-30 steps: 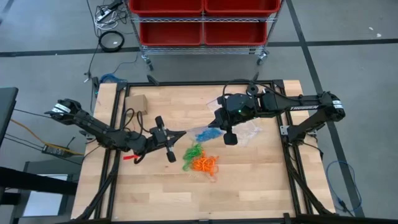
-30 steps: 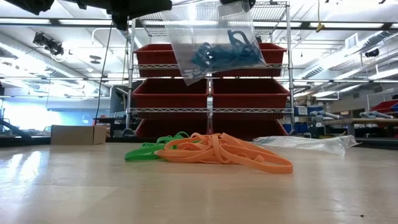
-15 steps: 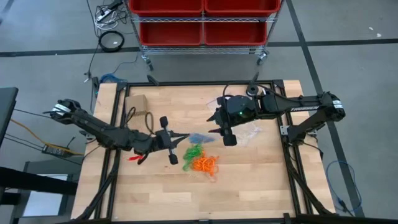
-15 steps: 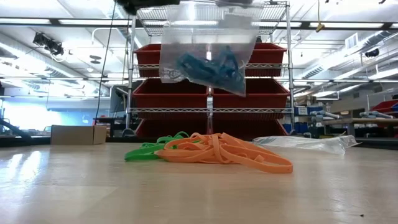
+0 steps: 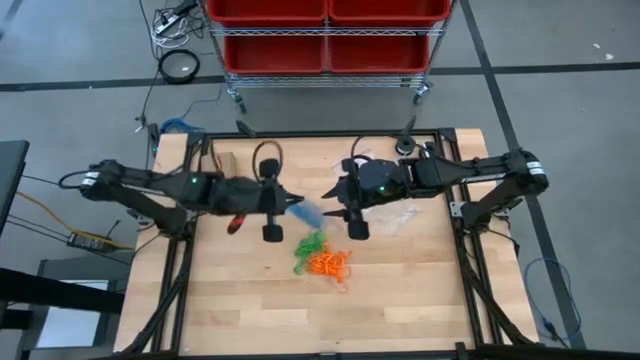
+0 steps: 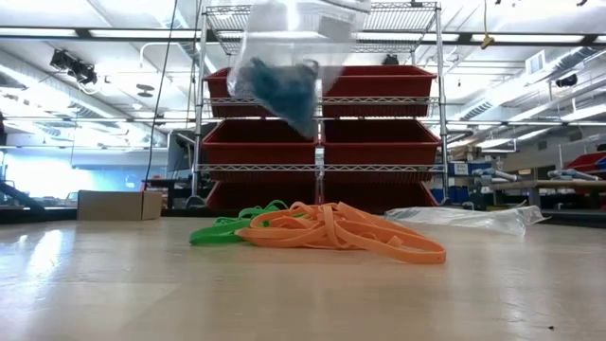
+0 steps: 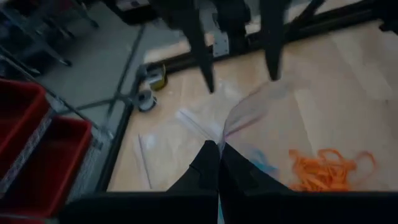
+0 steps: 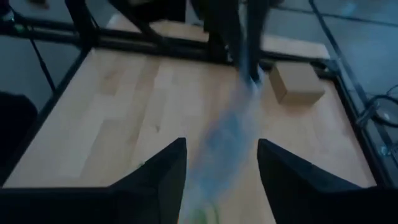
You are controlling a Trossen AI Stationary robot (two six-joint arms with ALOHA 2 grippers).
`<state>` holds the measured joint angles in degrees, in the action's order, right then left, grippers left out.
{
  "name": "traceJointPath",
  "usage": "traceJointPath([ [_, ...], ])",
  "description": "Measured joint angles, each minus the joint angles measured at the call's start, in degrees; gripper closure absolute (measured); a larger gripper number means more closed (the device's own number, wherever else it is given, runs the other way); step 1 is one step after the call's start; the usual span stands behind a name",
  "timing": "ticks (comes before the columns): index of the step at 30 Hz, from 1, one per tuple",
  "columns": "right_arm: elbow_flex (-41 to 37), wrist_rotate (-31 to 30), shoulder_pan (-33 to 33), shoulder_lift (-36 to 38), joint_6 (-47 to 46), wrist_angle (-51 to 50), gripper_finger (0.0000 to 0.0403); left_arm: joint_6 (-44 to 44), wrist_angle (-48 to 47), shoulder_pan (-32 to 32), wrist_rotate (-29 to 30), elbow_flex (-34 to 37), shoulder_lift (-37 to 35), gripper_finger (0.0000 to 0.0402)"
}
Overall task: Sort rubber bands
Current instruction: Close the top left transparent zip bag
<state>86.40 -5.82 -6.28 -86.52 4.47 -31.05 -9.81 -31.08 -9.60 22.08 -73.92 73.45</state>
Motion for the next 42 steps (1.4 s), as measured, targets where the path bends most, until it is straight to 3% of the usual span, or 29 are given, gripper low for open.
traceJointPath([
  [6, 8.86, -4.33, 0.06, -5.54, 0.01, -4.65, 0.0224, -1.52, -16.20, 2.81, -3.12, -11.84, 8.61, 0.0401],
  [10, 14.08, -5.14, 0.39, -8.12, -0.33, -9.54, 0.0214, -4.22, -19.15, 2.78, -3.31, -17.95, 12.72, 0.0401],
  [17, 15.73, -9.05, 0.04, -10.58, -0.52, -13.32, 0.0217, -7.15, -23.79, 2.75, -3.09, -27.23, 15.19, 0.0401],
  [42, 15.66, -7.98, 0.07, -10.84, 0.24, -9.31, 0.0286, -7.70, -28.22, 2.75, -4.37, -29.26, 15.43, 0.0401],
])
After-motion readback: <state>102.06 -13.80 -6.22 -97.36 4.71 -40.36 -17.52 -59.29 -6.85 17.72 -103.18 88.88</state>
